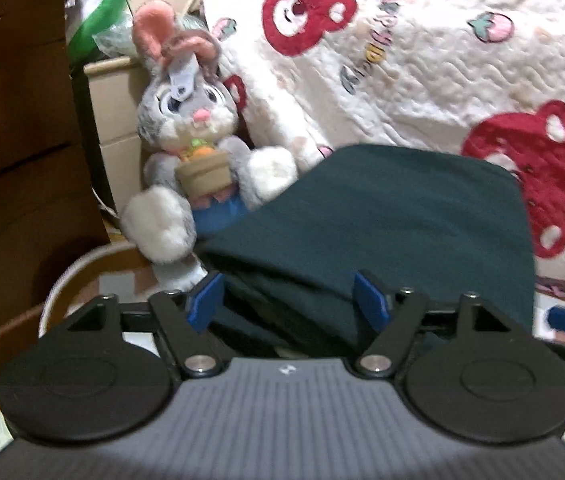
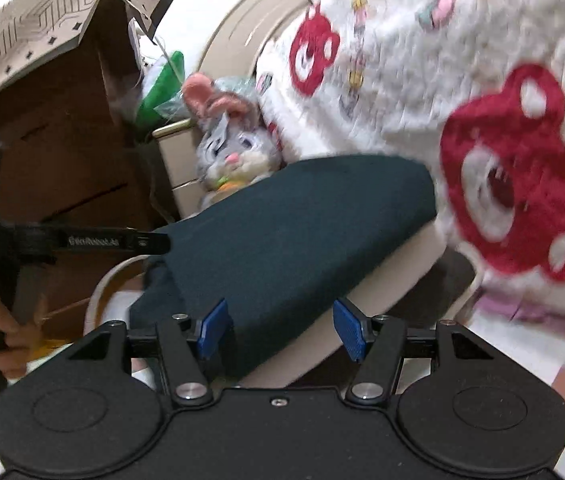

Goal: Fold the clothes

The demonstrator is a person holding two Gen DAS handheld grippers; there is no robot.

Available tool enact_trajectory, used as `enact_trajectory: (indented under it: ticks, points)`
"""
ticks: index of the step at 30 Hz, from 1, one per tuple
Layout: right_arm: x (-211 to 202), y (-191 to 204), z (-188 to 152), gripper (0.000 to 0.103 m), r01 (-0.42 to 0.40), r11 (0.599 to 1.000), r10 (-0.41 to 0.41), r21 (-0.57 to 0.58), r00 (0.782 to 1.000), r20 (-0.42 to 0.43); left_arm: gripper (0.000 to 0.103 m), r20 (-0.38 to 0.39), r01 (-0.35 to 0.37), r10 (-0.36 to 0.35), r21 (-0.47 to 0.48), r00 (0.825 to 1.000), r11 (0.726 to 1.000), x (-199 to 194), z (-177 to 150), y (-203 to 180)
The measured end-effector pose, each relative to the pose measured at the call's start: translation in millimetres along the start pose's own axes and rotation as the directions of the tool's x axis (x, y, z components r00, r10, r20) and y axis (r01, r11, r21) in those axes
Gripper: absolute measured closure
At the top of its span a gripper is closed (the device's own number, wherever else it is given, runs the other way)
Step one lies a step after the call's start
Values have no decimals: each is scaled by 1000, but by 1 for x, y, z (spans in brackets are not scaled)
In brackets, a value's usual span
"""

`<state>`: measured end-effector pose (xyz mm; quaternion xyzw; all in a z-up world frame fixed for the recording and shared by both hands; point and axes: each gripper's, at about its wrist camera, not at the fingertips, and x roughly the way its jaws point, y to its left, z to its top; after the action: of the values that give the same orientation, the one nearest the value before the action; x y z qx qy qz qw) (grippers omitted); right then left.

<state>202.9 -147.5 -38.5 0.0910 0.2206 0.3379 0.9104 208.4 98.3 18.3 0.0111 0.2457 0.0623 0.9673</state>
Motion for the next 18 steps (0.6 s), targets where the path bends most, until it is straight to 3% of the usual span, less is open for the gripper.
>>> enact_trajectory:
  ticks: [3, 5, 7, 9, 16, 18]
  points:
    - [5, 1, -16, 39, -60, 998, 56, -26, 986, -155, 28, 4, 29, -28, -34, 1000, 999, -15, -12, -13]
    - [-9, 1, -25, 38, -19, 999, 12, -49, 990, -144, 28, -10, 32, -33, -70, 999, 997, -24, -18, -19]
    - [-30, -6, -27, 38, 3, 1000, -3, -1, 992, -124, 28, -35, 37, -41, -99, 999, 994, -34, -23, -26]
    - [-52, -11, -26, 37, 26, 999, -22, 39, 994, -103, 24, -49, 42, -46, -91, 998, 995, -47, -28, -34]
    - [-121, -6, -22, 36, 133, 991, -131, 19, 989, -72, 18, -105, 53, -58, -51, 993, 997, -97, -43, -74]
    - [-143, -2, -24, 33, 106, 994, -105, 23, 993, -52, 17, -104, 71, -73, -20, 992, 997, -114, -47, -88]
